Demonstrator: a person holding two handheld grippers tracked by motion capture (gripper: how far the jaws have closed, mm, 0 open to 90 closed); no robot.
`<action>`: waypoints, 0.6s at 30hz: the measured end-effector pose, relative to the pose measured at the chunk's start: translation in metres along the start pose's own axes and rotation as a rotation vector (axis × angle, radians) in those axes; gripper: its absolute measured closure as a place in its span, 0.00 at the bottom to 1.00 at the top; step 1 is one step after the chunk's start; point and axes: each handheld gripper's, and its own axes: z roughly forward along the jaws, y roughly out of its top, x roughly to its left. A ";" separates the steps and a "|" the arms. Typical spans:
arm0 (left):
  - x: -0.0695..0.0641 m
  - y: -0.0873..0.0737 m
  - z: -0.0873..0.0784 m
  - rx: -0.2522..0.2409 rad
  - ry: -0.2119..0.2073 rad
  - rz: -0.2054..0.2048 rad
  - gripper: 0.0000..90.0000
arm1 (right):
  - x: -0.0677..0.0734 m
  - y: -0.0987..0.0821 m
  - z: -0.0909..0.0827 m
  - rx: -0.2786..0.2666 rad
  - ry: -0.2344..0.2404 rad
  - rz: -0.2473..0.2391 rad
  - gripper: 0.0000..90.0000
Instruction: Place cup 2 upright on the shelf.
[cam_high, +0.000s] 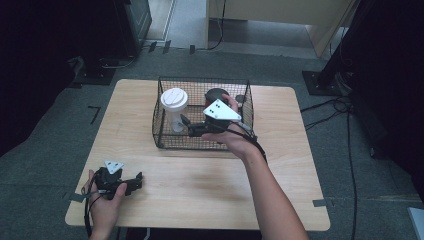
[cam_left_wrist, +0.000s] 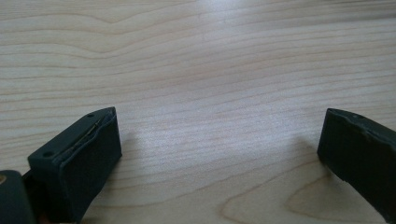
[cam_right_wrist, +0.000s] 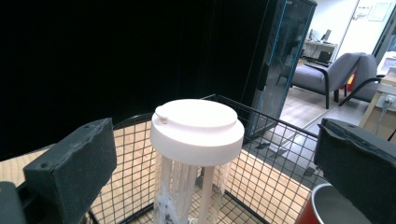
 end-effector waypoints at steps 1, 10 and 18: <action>0.000 0.000 0.000 0.000 0.000 0.000 0.00 | 0.000 0.000 -0.003 -0.002 -0.003 -0.005 0.00; 0.000 0.000 0.000 0.000 0.000 -0.001 0.00 | -0.002 -0.002 -0.029 -0.014 -0.023 -0.009 0.00; 0.000 0.000 0.000 0.000 0.000 0.000 0.00 | -0.007 -0.008 -0.052 -0.017 -0.045 -0.009 0.00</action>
